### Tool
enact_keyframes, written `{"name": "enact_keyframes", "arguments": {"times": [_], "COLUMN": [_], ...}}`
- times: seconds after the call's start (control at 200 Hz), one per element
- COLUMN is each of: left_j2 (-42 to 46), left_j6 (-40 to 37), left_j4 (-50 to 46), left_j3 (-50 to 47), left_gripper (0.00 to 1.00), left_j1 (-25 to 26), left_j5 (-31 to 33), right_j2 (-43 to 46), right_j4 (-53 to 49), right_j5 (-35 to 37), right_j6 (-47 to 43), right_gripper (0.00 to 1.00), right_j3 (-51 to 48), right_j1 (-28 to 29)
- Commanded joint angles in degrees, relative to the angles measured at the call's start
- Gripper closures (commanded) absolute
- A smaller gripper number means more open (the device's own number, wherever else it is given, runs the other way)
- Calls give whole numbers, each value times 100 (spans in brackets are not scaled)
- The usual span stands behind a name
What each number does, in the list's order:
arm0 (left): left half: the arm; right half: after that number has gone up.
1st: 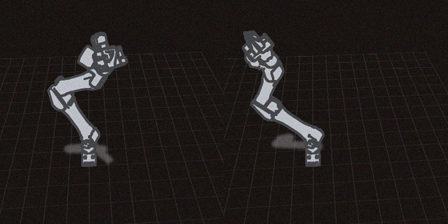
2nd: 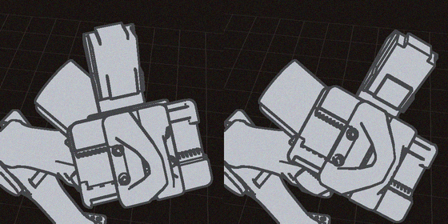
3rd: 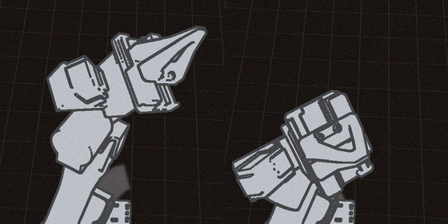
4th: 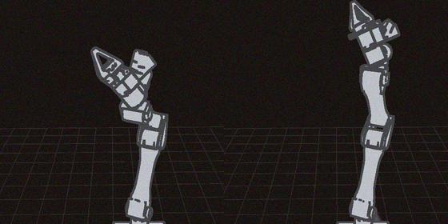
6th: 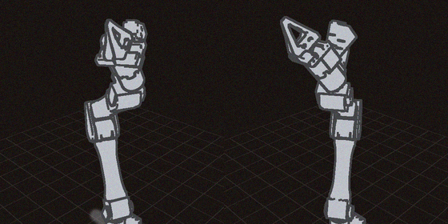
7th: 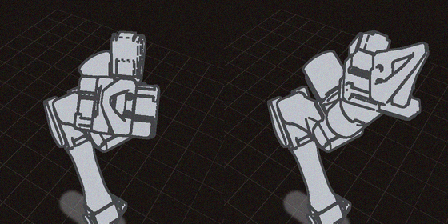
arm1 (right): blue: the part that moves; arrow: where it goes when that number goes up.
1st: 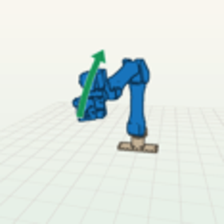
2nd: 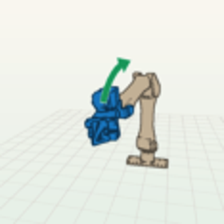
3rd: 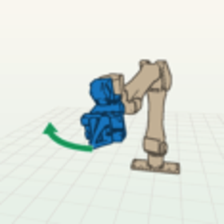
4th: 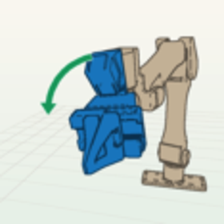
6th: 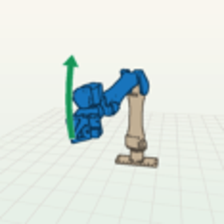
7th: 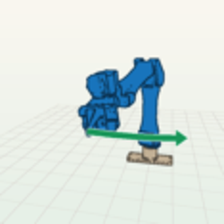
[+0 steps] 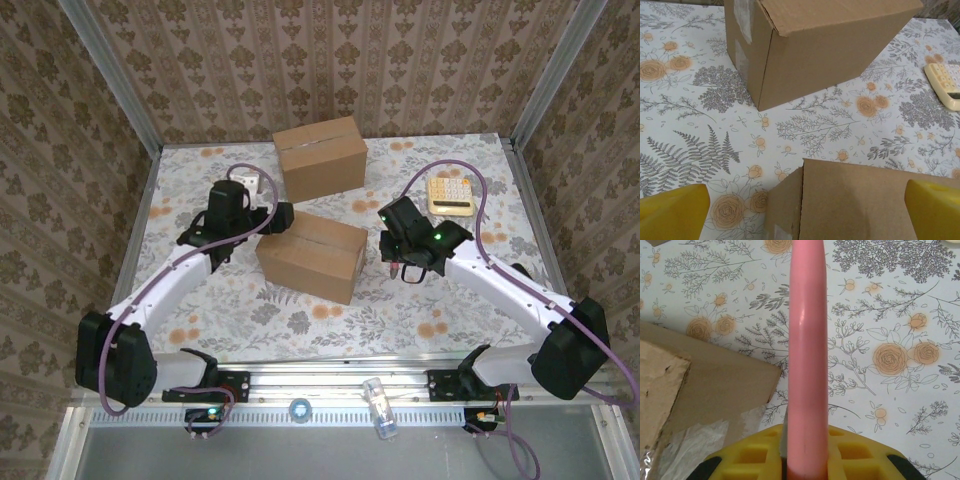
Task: Unpack the express box
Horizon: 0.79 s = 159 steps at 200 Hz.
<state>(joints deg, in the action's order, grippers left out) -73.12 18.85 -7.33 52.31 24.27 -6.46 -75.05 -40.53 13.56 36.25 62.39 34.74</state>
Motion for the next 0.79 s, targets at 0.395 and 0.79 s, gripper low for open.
{"name": "enact_keyframes", "arguments": {"times": [0.395, 0.79], "left_j2": [34, 167], "left_j6": [353, 580], "left_j4": [1112, 1123], "left_j3": [-905, -1423], "left_gripper": [1, 2], "left_j1": [415, 488], "left_j5": [-129, 125], "right_j2": [117, 94], "right_j4": [19, 90], "right_j5": [-117, -430], "right_j6": [84, 137], "right_gripper": [100, 100], "right_j3": [-87, -60], "right_j1": [-29, -29]}}
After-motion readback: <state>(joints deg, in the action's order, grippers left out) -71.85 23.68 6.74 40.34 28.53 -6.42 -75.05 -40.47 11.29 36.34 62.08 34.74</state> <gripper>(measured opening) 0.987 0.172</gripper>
